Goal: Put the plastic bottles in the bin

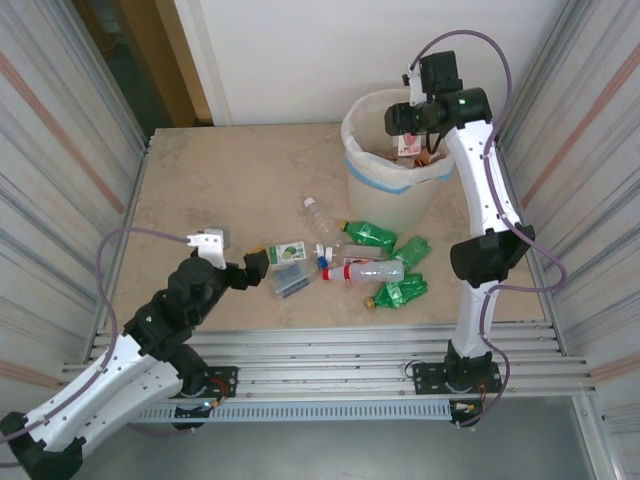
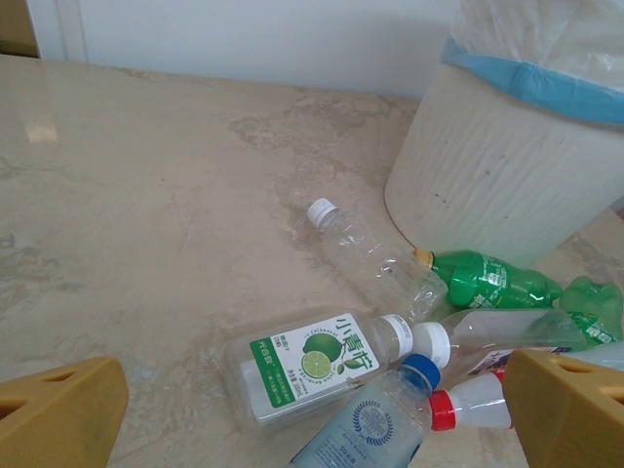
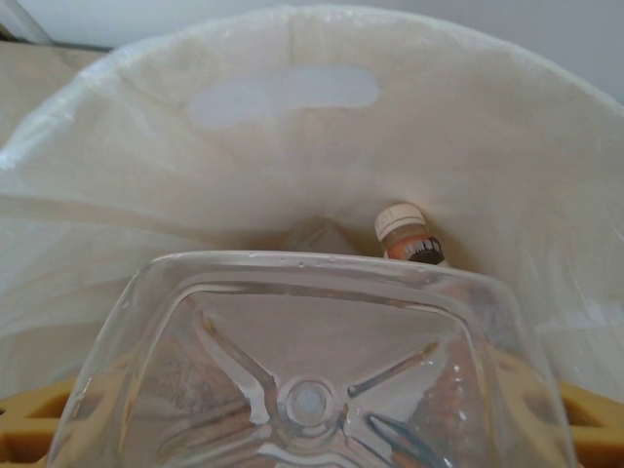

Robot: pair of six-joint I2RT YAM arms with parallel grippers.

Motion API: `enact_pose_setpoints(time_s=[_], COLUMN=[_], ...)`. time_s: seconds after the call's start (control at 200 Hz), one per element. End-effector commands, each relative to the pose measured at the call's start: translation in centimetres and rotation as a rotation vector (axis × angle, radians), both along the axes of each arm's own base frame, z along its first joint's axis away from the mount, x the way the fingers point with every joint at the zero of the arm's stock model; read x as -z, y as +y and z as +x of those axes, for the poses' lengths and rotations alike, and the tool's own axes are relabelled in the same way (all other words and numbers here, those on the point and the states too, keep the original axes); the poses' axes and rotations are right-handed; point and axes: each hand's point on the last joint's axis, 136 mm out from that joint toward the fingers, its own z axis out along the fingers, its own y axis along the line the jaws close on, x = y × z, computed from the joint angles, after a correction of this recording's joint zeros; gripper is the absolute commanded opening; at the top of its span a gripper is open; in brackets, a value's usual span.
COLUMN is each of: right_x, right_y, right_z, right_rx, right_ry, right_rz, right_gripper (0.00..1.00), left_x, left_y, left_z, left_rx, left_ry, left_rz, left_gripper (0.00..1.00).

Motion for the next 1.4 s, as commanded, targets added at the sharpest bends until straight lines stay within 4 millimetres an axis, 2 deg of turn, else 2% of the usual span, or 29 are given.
enact_pose_setpoints(time_s=[0.0,0.185,0.286,0.391,0.476,0.636,0.746,1.007,1.142,1.207,1.317,1.393], right_x=[2.0,4.0,4.8,5.2,4.8,2.5,0.8,-3.8,-6.0,-6.8,-8.2,-8.4], right_y=[-0.8,-0.1,0.4,0.7,1.0,1.6,2.1,1.4,0.7,0.0,-1.5,-2.4], right_z=[0.1,0.4,0.5,0.5,0.5,0.1,-0.5,-2.6,-4.3,-5.3,-7.3,-8.9], right_rx=[0.007,-0.014,-0.027,-0.03,-0.037,-0.053,-0.067,-0.04,-0.01,0.016,0.073,0.101], right_ry=[0.044,0.088,0.105,0.113,0.104,0.06,0.027,-0.062,-0.11,-0.132,-0.181,-0.197], right_rz=[-0.07,-0.077,-0.078,-0.084,-0.088,-0.05,-0.007,0.039,0.061,0.066,0.067,0.074], right_gripper=[0.4,0.47,0.55,0.7,0.78,0.87,0.89,0.96,1.0,0.98,0.98,0.98], left_x=[-1.0,-0.9,-0.8,-0.6,-0.2,0.1,0.3,2.0,3.9,5.2,7.3,8.6], left_y=[-0.2,-0.9,-1.3,-1.8,-2.0,-2.6,-3.3,-4.6,-5.3,-5.5,-6.1,-6.7], left_z=[0.1,0.2,0.4,0.5,0.8,1.2,1.5,2.2,2.0,1.8,1.7,1.5], left_rx=[0.01,0.034,0.047,0.068,0.069,0.086,0.113,0.184,0.245,0.273,0.307,0.338], left_ry=[-0.013,0.003,0.018,0.033,0.044,0.067,0.078,0.161,0.245,0.3,0.382,0.43], left_rz=[-0.003,0.001,0.011,0.029,0.053,0.102,0.125,0.275,0.367,0.406,0.45,0.482], left_gripper=[0.99,0.99,0.99,0.99,0.99,0.99,0.99,0.96,0.88,0.85,0.85,0.85])
